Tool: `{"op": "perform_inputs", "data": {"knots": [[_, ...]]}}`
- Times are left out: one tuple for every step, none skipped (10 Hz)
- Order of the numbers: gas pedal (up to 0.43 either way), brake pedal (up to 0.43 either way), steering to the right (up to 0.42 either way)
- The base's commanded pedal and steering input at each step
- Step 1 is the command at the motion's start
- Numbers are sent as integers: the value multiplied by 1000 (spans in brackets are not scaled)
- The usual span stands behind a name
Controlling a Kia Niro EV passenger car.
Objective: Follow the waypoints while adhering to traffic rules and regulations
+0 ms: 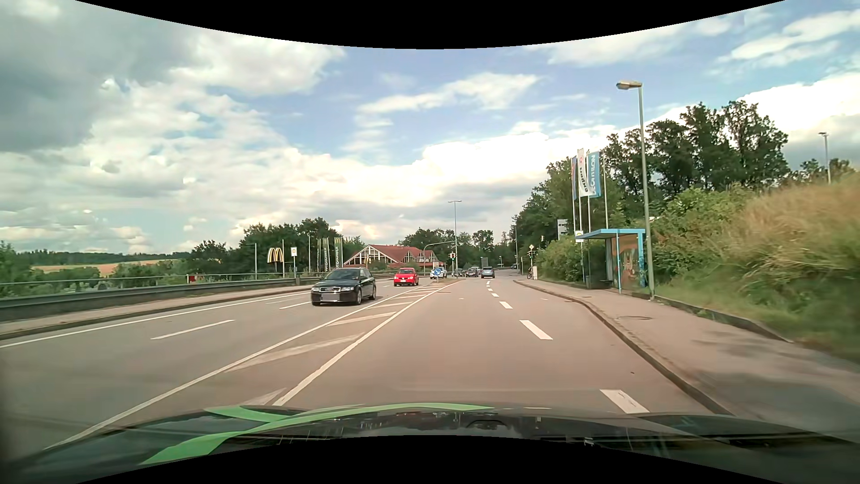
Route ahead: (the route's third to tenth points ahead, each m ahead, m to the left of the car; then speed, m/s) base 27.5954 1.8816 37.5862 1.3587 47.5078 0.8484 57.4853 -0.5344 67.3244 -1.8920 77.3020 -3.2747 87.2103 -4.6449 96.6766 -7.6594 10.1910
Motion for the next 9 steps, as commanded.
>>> {"op": "perform_inputs", "data": {"knots": [[130, 0, 8], [130, 0, 7], [130, 0, 8], [130, 0, 7], [118, 0, 7], [118, 0, 7], [118, 0, 8], [118, 0, 7], [118, 0, 7]]}}
